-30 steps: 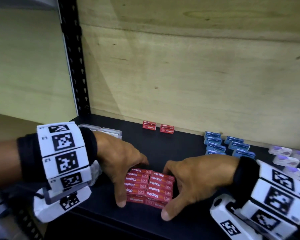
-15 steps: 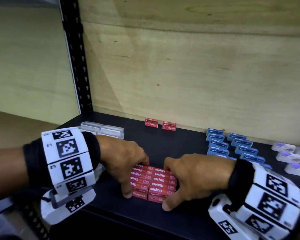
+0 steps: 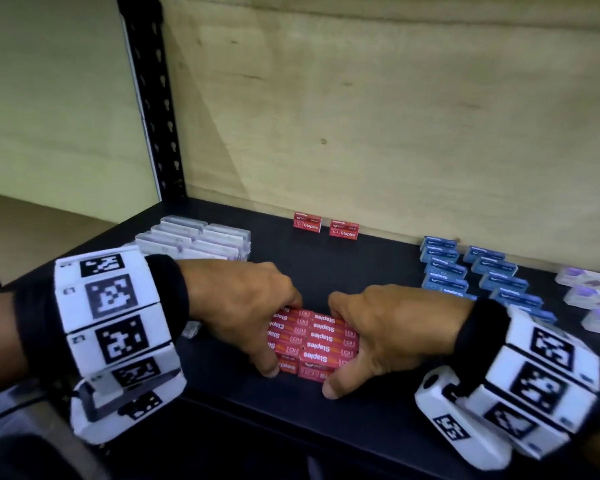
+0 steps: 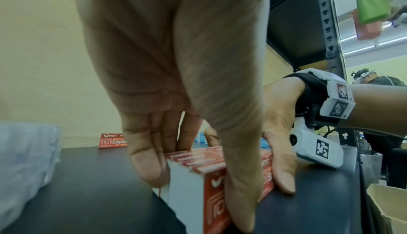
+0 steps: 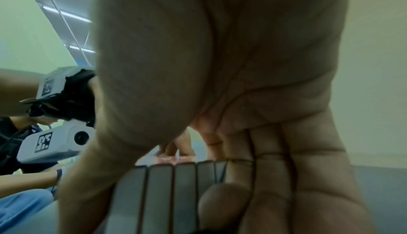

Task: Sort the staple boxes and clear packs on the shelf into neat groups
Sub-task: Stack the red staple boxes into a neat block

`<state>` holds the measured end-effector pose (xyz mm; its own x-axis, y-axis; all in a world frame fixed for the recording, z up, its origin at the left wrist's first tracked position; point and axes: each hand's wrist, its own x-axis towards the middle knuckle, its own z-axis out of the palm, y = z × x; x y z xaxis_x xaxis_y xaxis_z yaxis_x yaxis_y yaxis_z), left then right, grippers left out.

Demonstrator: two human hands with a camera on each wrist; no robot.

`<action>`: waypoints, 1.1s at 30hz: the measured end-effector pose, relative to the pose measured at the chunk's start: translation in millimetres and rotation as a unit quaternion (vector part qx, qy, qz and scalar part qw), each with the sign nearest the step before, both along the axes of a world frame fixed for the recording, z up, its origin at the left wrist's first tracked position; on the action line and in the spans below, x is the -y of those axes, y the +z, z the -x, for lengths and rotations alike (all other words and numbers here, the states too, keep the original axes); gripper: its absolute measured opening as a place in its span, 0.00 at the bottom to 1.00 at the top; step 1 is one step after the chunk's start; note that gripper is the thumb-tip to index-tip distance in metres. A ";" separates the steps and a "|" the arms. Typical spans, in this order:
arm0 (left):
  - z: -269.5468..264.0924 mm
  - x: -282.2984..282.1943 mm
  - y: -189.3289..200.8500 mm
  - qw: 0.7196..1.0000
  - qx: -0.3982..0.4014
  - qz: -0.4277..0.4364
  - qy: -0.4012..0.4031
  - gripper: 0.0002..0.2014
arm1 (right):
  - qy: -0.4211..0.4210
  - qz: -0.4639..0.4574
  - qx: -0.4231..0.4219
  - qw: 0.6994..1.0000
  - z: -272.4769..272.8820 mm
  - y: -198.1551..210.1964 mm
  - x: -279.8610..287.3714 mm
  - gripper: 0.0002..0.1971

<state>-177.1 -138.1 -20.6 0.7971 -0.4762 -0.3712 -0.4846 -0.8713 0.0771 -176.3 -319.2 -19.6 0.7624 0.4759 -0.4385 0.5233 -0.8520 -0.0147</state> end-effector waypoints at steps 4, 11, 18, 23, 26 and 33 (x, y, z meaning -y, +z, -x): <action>1.3 -1.2 -2.6 1.000 0.011 -0.004 0.004 0.27 | 0.015 0.021 0.001 1.000 -2.8 1.8 -5.5 0.35; -0.4 1.2 -1.3 1.000 0.020 -0.012 0.004 0.26 | 0.026 0.061 0.005 0.998 -4.0 4.8 -9.9 0.38; 0.5 4.9 1.7 0.999 0.007 -0.031 0.012 0.29 | 0.008 0.075 -0.035 0.997 -8.8 4.6 -9.8 0.43; -12.3 8.4 19.3 0.995 -0.062 -0.071 0.023 0.38 | 0.003 0.080 -0.092 0.993 -18.2 18.2 -6.4 0.43; -30.7 10.4 42.8 0.995 -0.045 -0.086 0.035 0.46 | -0.009 0.088 -0.096 0.991 -35.0 33.3 -4.0 0.45; -105.2 13.7 69.8 0.995 0.020 -0.075 0.064 0.42 | -0.047 0.058 -0.004 0.997 -111.1 55.1 0.0 0.37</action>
